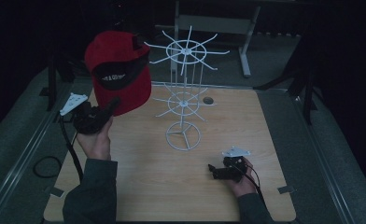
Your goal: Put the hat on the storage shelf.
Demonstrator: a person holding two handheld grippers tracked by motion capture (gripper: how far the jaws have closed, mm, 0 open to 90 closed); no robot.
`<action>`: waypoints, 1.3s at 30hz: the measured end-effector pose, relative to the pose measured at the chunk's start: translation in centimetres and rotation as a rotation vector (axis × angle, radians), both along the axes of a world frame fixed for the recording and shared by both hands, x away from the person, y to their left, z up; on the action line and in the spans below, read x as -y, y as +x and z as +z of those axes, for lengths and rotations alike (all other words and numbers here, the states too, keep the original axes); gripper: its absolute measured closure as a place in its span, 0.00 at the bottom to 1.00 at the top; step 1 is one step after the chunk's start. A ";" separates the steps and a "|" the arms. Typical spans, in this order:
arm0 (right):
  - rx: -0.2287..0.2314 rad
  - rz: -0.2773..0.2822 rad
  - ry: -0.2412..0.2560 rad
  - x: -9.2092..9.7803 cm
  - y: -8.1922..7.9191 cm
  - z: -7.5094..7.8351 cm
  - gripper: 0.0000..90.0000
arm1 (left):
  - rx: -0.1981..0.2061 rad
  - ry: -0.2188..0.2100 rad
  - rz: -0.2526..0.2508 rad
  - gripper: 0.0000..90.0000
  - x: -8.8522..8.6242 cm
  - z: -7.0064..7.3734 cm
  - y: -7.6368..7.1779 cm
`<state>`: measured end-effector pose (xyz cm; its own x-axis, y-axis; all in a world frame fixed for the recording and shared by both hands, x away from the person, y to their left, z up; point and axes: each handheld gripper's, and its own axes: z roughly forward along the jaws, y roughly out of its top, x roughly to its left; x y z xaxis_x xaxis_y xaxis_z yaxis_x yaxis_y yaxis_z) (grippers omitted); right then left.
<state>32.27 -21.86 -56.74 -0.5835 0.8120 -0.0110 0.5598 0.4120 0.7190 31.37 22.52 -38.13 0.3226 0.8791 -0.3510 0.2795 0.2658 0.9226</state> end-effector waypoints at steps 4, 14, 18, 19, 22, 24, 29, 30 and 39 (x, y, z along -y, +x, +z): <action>-0.001 0.000 0.000 0.0 0.0 0.0 0.13 | 0.002 -0.003 0.000 0.94 0.0 0.1 0.1; 0.000 0.000 0.000 0.0 0.0 0.0 0.13 | 0.013 -0.021 -0.001 0.94 -0.2 0.6 0.0; -0.001 0.000 0.000 0.0 0.0 0.0 0.13 | 0.020 -0.021 -0.004 0.94 -0.2 0.8 0.0; -0.001 0.000 0.000 0.0 0.0 0.0 0.13 | 0.020 -0.021 -0.004 0.94 -0.2 0.8 0.0; 0.000 0.000 0.000 0.0 0.0 0.0 0.13 | 0.029 -0.025 -0.004 0.94 -0.2 1.0 -0.1; 0.000 0.000 0.000 0.0 0.0 0.0 0.13 | 0.033 -0.030 -0.002 0.94 -0.2 1.0 -0.1; 0.000 0.000 0.000 0.0 0.0 0.0 0.13 | 0.045 -0.038 -0.005 0.94 -0.2 1.2 -0.2; -0.001 0.000 0.000 0.0 0.0 0.0 0.13 | 0.049 -0.041 -0.006 0.94 -0.2 1.2 -0.2; 0.000 0.000 0.000 0.0 0.0 0.0 0.13 | 0.064 -0.044 -0.010 0.94 -0.2 1.6 -0.3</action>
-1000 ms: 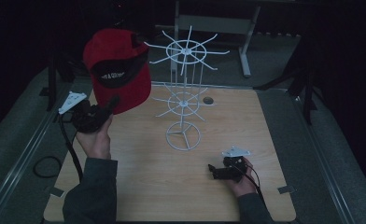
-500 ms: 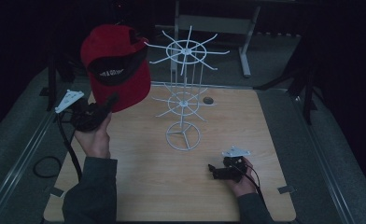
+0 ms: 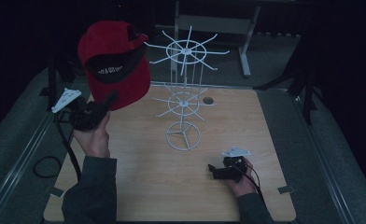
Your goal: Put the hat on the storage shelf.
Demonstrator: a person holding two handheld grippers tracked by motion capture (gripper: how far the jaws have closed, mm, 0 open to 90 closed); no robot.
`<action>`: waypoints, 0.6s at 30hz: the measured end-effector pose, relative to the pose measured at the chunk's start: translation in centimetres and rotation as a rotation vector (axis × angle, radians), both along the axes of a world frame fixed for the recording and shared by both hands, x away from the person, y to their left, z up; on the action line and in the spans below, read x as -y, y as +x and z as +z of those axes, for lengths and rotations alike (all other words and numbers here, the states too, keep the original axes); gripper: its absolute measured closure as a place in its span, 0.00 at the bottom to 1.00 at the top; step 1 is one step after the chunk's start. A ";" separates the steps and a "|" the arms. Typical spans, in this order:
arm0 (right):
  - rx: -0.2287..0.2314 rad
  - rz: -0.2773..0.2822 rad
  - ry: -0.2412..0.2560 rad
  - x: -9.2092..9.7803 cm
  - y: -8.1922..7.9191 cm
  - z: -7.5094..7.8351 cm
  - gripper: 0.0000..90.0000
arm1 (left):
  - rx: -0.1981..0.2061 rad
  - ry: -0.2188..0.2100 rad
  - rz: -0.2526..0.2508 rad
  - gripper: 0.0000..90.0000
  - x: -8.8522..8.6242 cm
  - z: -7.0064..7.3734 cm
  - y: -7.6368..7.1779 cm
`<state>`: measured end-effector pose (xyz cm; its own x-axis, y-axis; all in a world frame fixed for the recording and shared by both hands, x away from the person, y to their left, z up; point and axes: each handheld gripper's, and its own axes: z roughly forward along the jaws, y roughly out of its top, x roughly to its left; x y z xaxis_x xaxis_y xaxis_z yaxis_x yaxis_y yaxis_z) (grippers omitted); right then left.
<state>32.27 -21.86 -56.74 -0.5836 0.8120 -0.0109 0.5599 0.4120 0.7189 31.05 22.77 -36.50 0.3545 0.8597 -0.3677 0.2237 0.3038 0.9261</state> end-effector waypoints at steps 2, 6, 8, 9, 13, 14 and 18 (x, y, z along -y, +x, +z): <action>0.000 0.000 0.000 0.0 0.0 0.0 0.13 | 0.011 0.007 -0.001 0.94 0.2 0.1 -0.1; 0.000 -0.001 0.000 0.0 0.0 0.0 0.13 | 0.020 0.012 -0.009 0.94 0.3 0.2 -0.2; 0.000 0.000 0.000 0.0 0.0 0.0 0.13 | 0.023 0.012 -0.006 0.94 0.4 0.3 -0.2; 0.000 0.000 0.000 0.0 0.0 0.0 0.13 | 0.026 0.010 -0.007 0.94 0.4 0.3 -0.3; 0.000 0.000 0.000 0.0 0.0 0.0 0.13 | 0.030 0.018 -0.002 0.94 0.4 0.4 -0.4; 0.000 0.001 0.000 0.0 0.0 0.0 0.13 | 0.031 0.018 -0.002 0.94 0.4 0.4 -0.5; 0.000 0.001 0.000 0.0 0.0 0.0 0.13 | 0.035 0.017 -0.004 0.94 0.3 0.4 -0.5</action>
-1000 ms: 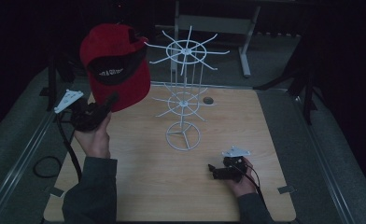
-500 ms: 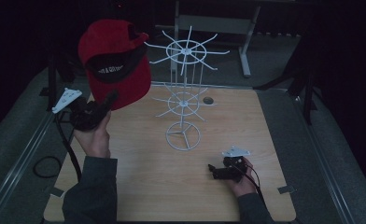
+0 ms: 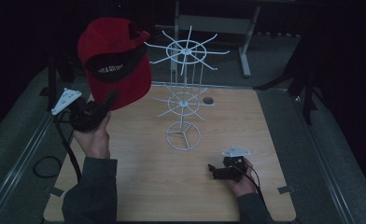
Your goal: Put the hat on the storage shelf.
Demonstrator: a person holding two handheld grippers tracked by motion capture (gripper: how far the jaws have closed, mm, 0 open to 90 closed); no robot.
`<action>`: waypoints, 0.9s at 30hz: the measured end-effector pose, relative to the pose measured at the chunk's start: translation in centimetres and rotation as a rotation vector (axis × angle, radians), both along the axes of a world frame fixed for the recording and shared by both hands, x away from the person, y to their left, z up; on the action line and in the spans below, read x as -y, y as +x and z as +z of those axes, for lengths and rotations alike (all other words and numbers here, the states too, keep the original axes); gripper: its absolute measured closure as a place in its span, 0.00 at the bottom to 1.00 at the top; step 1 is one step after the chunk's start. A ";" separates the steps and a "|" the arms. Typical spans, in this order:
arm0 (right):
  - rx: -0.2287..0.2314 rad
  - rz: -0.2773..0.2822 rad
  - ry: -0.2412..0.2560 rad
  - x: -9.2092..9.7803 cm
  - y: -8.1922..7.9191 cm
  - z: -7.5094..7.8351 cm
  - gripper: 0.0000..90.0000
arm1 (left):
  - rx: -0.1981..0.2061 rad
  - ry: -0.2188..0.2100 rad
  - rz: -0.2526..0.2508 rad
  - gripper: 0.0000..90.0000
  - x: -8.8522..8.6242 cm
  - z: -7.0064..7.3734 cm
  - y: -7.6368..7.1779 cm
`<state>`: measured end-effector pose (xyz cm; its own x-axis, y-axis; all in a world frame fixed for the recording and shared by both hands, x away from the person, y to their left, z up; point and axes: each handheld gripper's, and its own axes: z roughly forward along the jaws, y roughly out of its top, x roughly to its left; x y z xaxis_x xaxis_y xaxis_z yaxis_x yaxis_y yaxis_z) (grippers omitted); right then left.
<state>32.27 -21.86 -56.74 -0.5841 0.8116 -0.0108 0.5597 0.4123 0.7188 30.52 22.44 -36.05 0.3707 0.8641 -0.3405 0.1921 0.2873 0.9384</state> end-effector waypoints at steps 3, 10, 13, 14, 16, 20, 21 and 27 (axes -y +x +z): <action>0.000 0.000 0.000 0.0 0.0 0.0 0.13 | -0.001 -0.005 0.000 0.94 0.0 0.0 0.0; 0.000 0.000 0.000 0.0 0.0 0.0 0.13 | 0.012 -0.001 0.002 0.94 0.0 0.0 -0.2; 0.000 0.000 0.000 0.0 0.0 0.0 0.13 | 0.017 0.000 -0.001 0.94 0.0 0.1 -0.3; 0.000 0.000 0.000 0.0 0.0 0.0 0.13 | 0.018 0.000 -0.002 0.94 0.0 0.1 -0.4; 0.000 0.000 0.000 0.0 0.0 0.0 0.13 | 0.021 0.000 -0.006 0.94 0.0 0.1 -0.4; -0.001 0.000 0.000 0.0 0.0 0.0 0.13 | 0.023 0.001 -0.007 0.94 0.1 0.1 -0.4; -0.001 0.000 0.000 0.0 0.0 0.0 0.13 | 0.026 0.000 -0.008 0.94 0.1 0.1 -0.4; -0.001 0.000 0.000 0.0 0.0 0.0 0.13 | 0.030 -0.006 -0.011 0.94 0.0 0.2 -0.5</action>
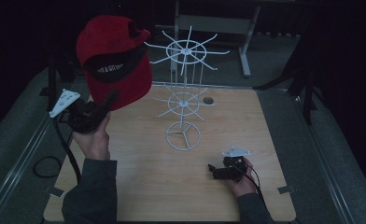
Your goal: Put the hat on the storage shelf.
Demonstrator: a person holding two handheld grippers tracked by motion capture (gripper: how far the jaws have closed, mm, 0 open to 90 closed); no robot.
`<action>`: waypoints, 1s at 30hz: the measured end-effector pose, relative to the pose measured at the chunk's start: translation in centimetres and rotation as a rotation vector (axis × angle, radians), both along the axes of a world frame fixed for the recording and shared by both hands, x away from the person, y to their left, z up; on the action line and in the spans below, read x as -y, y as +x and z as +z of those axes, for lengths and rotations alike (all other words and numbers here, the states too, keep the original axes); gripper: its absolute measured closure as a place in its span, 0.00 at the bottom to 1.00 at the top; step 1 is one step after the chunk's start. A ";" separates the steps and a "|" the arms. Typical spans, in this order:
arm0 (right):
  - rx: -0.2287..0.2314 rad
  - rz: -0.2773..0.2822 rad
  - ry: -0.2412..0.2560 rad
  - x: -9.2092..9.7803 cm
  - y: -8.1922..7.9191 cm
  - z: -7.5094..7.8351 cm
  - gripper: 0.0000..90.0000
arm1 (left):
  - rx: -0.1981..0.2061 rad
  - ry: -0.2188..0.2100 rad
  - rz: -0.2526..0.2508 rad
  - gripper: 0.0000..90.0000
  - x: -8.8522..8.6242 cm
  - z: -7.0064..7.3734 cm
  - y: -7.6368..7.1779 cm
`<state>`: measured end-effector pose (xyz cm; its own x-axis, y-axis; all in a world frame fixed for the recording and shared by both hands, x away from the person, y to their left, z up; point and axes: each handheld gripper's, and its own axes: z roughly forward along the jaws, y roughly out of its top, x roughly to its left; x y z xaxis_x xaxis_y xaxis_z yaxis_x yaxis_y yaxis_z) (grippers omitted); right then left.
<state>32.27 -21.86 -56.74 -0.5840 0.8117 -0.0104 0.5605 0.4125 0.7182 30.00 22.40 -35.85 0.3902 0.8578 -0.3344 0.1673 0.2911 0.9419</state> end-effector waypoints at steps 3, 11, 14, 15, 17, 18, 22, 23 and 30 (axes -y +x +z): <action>0.000 0.000 0.000 0.0 0.0 0.0 0.13 | 0.002 -0.001 -0.002 0.94 0.0 0.0 0.0; 0.000 0.000 0.000 0.0 0.0 0.0 0.13 | 0.001 0.021 -0.017 0.94 0.4 -0.1 -0.1; 0.000 0.000 0.000 0.0 0.0 0.0 0.13 | -0.003 0.020 -0.020 0.94 0.6 -0.3 -0.2; 0.000 0.000 0.000 0.0 0.0 0.0 0.13 | -0.005 0.019 -0.023 0.94 0.6 -0.5 -0.2; 0.000 0.000 0.001 0.0 0.0 0.0 0.13 | -0.008 0.014 -0.024 0.94 0.7 -0.8 -0.4; 0.001 0.000 0.001 0.0 0.0 0.0 0.13 | -0.009 0.014 -0.024 0.94 0.7 -0.9 -0.4; 0.001 0.000 0.000 0.0 0.0 0.0 0.13 | -0.026 0.017 -0.025 0.94 0.8 -1.6 -0.6; -0.001 -0.001 0.001 0.0 0.0 0.0 0.13 | -0.033 0.021 -0.025 0.94 0.8 -1.9 -0.6; 0.002 0.000 0.000 0.0 0.0 0.0 0.13 | -0.064 0.033 -0.024 0.94 1.3 -3.3 -0.6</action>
